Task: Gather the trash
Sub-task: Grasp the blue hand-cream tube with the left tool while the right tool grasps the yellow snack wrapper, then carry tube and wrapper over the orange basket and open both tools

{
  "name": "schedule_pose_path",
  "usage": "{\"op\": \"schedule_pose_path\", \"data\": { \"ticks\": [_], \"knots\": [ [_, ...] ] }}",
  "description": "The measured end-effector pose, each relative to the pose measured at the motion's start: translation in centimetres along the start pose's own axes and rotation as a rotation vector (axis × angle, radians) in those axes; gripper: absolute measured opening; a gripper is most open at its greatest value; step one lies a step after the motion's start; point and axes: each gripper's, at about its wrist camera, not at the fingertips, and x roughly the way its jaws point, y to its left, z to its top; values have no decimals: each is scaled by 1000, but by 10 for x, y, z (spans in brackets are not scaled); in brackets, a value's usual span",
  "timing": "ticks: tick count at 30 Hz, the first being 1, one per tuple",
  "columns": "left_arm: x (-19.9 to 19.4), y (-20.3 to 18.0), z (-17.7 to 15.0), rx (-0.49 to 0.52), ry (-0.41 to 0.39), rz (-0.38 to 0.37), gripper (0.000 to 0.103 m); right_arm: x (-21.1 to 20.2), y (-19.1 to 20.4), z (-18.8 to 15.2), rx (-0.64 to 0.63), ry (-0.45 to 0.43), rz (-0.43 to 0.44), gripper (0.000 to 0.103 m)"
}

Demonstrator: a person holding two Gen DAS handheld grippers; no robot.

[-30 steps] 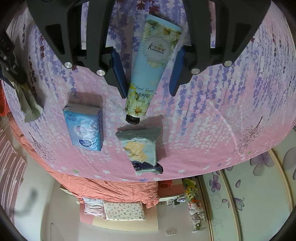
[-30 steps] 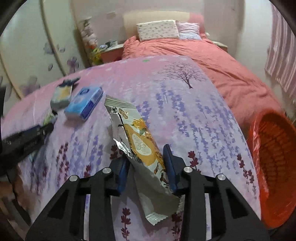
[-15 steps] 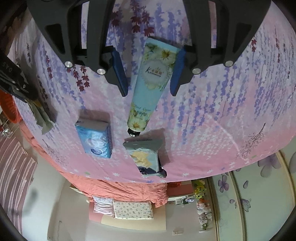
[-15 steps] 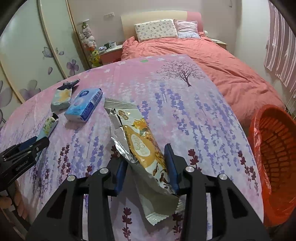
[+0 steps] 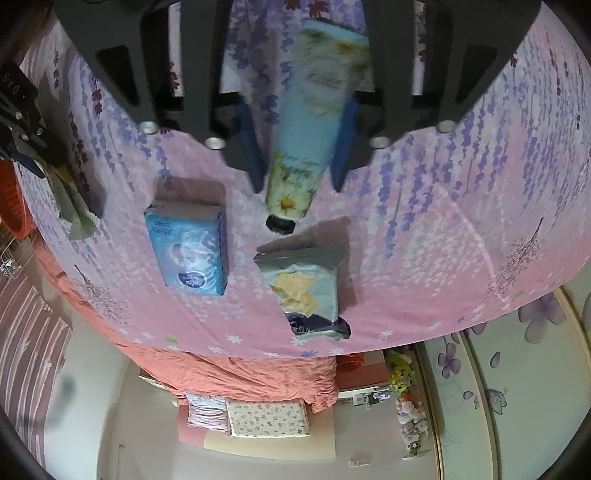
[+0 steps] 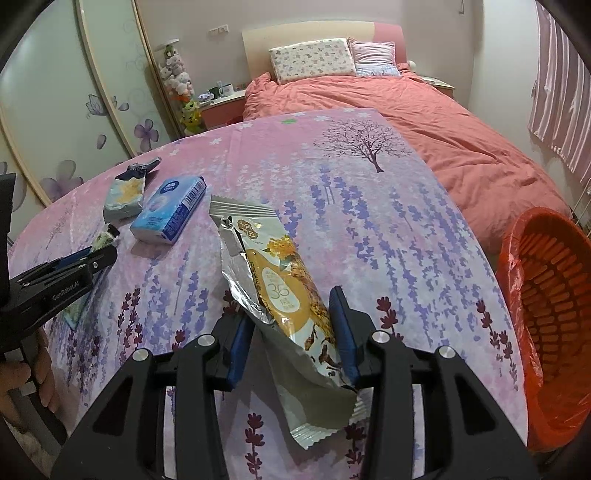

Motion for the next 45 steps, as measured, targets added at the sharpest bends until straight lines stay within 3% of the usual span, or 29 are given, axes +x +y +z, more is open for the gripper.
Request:
{"op": "schedule_pose_path", "data": {
  "ticks": [2,4,7,15,24,33,45],
  "knots": [
    [0,-4,0,21,-2,5,28,-2,-3,0,18,-7,10,36],
    [-1,-8,-1,38,-7,-3,28,-4,-7,0,39,-15,27,25],
    [-8,-11,-6,35,-23,-10,28,-8,-12,-4,65,-16,50,20],
    [-35,-10,-13,22,-60,-18,28,-34,-20,-10,111,-28,108,18],
    [-95,-25,-6,43,-154,-59,28,-92,-32,1,140,-117,130,18],
    [-146,-74,-2,104,-232,-145,28,-131,-59,2,176,-183,97,18],
    [-184,-158,0,183,-272,-293,28,-171,-111,-3,233,-266,35,18]
  ]
}}
